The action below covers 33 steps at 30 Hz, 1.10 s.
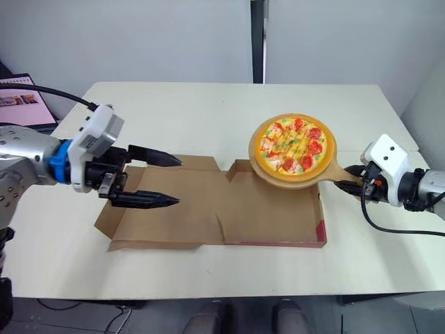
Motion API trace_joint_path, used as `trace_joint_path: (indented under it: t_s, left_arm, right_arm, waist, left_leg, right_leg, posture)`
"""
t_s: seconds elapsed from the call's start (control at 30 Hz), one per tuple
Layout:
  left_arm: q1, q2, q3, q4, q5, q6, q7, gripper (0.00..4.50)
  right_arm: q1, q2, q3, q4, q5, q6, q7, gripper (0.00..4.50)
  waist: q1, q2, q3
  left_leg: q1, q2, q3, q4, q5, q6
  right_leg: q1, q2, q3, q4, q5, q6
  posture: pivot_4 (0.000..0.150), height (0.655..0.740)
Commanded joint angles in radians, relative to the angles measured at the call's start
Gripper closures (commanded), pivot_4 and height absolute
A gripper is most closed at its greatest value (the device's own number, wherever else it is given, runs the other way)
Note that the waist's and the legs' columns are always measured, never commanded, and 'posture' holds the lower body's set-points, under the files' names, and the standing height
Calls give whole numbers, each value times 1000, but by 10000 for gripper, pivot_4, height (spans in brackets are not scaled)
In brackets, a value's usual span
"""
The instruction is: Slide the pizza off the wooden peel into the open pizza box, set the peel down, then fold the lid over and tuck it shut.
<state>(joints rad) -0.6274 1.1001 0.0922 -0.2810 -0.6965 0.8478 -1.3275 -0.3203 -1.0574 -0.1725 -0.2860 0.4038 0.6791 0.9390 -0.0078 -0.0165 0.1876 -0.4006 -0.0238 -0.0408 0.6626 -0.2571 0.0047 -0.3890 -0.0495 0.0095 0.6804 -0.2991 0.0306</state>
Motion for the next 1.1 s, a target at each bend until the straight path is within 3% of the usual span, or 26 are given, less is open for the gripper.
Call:
trace_joint_path:
  t_s: [0.03,0.4,1.1]
  left_arm:
    - [15,28,52,-28,-14,-9,7,0]
    - [47,26,48,-66,-29,-16,25,0]
    - [12,11,1,-63,-48,0,39,0]
  right_arm:
    - [-45,-18,-28,-10,-28,-90,7,28958]
    - [-73,-29,39,69,-152,-250,37,28958]
    - [-42,-36,6,125,-239,-403,53,28958]
  waist:
    - [0,0,0]
    - [0,0,0]
    - [-1,0,0]
  left_leg:
    - [0,0,0,0,0,0]
    - [0,0,0,0,0,0]
    - [0,0,1,0,0,0]
  right_leg:
    - [0,0,0,0,0,0]
    - [0,0,0,0,0,0]
    - [0,0,1,0,0,0]
  posture:
    - [1500,7400]
    - [1500,7400]
    - [1500,7400]
